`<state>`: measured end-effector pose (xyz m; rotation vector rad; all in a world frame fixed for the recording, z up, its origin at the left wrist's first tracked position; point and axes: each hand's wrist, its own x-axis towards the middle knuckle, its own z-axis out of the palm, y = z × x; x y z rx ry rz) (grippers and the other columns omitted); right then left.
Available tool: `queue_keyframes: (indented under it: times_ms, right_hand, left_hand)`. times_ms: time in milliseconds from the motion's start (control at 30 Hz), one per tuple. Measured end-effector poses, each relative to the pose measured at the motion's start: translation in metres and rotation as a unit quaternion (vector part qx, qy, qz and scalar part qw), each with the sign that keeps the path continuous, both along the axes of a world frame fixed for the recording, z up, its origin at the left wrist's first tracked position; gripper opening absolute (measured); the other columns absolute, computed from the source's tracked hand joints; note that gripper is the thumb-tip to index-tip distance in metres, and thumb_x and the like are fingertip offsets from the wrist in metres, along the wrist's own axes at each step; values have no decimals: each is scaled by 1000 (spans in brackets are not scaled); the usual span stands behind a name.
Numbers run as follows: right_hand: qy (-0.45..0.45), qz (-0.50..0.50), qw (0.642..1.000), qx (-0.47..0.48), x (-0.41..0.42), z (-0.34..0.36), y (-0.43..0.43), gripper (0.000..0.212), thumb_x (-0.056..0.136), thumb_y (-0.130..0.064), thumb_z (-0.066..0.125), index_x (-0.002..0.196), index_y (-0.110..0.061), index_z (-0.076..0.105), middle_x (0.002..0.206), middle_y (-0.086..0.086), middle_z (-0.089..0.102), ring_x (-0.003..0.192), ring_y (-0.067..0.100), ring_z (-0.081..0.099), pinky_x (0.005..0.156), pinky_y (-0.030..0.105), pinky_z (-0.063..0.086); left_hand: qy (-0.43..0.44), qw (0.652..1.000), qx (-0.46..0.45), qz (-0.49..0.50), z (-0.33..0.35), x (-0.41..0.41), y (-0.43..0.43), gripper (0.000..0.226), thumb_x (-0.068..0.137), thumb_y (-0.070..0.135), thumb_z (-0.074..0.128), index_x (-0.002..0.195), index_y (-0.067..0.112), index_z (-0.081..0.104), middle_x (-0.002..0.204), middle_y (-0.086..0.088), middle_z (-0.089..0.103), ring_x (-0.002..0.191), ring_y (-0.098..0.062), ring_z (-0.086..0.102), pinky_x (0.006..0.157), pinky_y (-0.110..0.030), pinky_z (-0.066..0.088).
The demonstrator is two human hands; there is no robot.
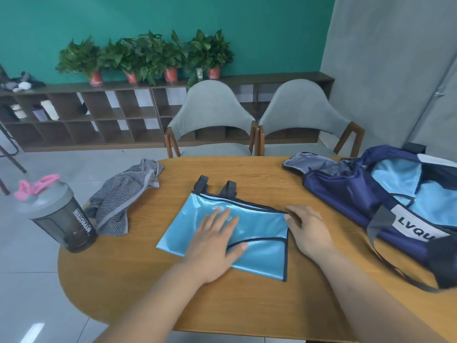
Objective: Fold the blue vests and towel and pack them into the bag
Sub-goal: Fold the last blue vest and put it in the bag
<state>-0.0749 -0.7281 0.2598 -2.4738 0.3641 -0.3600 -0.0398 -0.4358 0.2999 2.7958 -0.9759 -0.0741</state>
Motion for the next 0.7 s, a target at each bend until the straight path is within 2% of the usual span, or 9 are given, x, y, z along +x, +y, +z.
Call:
queue_keyframes:
  times_ms: [67, 167, 300, 367, 400, 467, 567, 633, 700]
  right_hand:
    - [17, -16, 999, -30, 3, 1, 5, 39, 103, -49, 53, 138, -35, 64, 138, -8, 54, 130, 21, 47, 111, 38, 39]
    - [27, -24, 998, -53, 4, 1, 8, 38, 100, -53, 56, 133, -38, 66, 137, -10, 52, 127, 22, 46, 108, 40, 41]
    - [21, -22, 998, -53, 2, 3, 8, 37, 98, -52, 58, 132, -39, 66, 138, -10, 52, 126, 20, 46, 106, 41, 42]
    - [33, -24, 998, -55, 2, 6, 10, 39, 97, -54, 57, 133, -40, 64, 139, -10, 51, 126, 20, 45, 107, 41, 42]
    - [39, -25, 997, -60, 1, 7, 11, 40, 97, -57, 57, 133, -41, 63, 138, -11, 50, 127, 20, 45, 107, 41, 42]
    - [47, -30, 997, -58, 2, 10, 12, 40, 94, -60, 59, 131, -44, 64, 137, -11, 48, 127, 20, 44, 106, 40, 41]
    - [63, -46, 997, -23, 7, 18, 15, 33, 90, -55, 67, 121, -44, 67, 132, -11, 49, 125, 21, 44, 104, 40, 40]
    - [72, -59, 996, -14, 11, 23, 18, 27, 87, -50, 70, 114, -44, 67, 128, -10, 51, 123, 22, 44, 102, 41, 40]
    - [64, -67, 995, -21, 12, 26, 22, 23, 87, -44, 71, 109, -42, 67, 121, -9, 56, 120, 23, 47, 98, 40, 41]
  left_hand:
    - [13, 999, -21, -44, 2, -28, -26, 80, 102, 75, 28, 168, 33, 13, 175, 10, -3, 160, -11, -15, 128, -35, -11]
    - [42, 994, -29, -94, 0, -61, -60, 79, 101, 74, 34, 166, 33, 17, 175, 8, 3, 161, -14, -8, 132, -42, -1]
    - [63, 993, -7, -101, -8, -80, -73, 79, 100, 75, 38, 165, 36, 17, 174, 8, -15, 158, -14, -24, 130, -42, -6]
    - [50, 994, -12, -100, -10, -82, -71, 79, 100, 75, 37, 165, 35, 17, 174, 7, -15, 158, -14, -25, 127, -39, -7]
    - [38, 994, -15, -99, -9, -83, -69, 78, 100, 74, 36, 165, 35, 20, 174, 6, -10, 159, -16, -20, 128, -40, -5]
    - [0, 996, -20, -91, -8, -85, -66, 72, 99, 73, 37, 161, 36, 30, 168, 2, 12, 157, -21, 4, 128, -43, 12]
    - [-60, 994, -46, -79, -9, -90, -65, 59, 97, 69, 41, 147, 37, 48, 136, 5, 41, 129, -20, 41, 110, -40, 41]
    - [-82, 992, -55, -84, -12, -93, -66, 52, 97, 66, 44, 139, 37, 53, 121, 7, 46, 115, -20, 47, 97, -39, 48]
    - [-114, 987, -49, -99, -15, -96, -66, 44, 96, 59, 48, 133, 38, 55, 114, 7, 49, 108, -21, 52, 88, -38, 53]
